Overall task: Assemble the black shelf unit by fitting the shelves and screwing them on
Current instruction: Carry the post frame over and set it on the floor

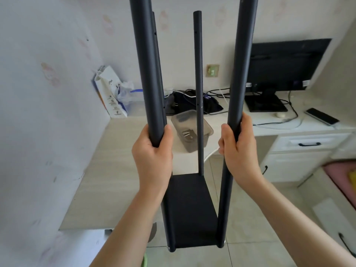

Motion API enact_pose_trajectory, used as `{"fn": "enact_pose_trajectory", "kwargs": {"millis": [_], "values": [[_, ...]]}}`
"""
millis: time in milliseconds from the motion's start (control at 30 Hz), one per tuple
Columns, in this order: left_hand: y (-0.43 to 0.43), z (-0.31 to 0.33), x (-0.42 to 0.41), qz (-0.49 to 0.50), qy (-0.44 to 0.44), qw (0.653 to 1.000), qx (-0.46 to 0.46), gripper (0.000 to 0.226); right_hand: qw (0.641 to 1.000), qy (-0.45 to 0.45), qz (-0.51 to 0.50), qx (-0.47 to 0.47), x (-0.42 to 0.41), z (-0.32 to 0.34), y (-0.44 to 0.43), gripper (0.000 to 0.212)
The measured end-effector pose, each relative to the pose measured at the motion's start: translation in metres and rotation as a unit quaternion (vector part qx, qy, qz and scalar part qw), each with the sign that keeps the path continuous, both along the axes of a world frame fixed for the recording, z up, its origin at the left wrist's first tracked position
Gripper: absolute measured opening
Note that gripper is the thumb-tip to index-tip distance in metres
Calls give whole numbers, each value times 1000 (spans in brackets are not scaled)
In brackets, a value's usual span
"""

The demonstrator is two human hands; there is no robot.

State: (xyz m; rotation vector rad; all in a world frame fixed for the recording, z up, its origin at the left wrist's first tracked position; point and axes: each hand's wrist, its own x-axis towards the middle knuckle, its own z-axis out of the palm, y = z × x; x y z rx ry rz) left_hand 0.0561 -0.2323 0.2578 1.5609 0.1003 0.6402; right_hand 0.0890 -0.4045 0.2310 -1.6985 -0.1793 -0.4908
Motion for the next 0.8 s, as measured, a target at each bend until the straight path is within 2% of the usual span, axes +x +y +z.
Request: {"fn": "enact_pose_trajectory", "kwargs": {"millis": [100,300,433,500,800], "values": [[-34,2,-14,-20,-5,1000,5,36,1000,-3,-27,7,-23,1,-33,17],[-121,-3,-49,-60,-6,998,22,30,997,8,-82,-5,-79,-3,-122,27],[-184,-17,-76,-92,0,995,25,26,995,29,-94,10,-121,-11,-184,14],[-218,-28,-89,-104,6,994,37,26,993,40,-109,12,-144,-17,-219,15],[-344,-89,-132,-224,87,970,42,33,973,104,-204,-4,-236,-59,-336,25]]}}
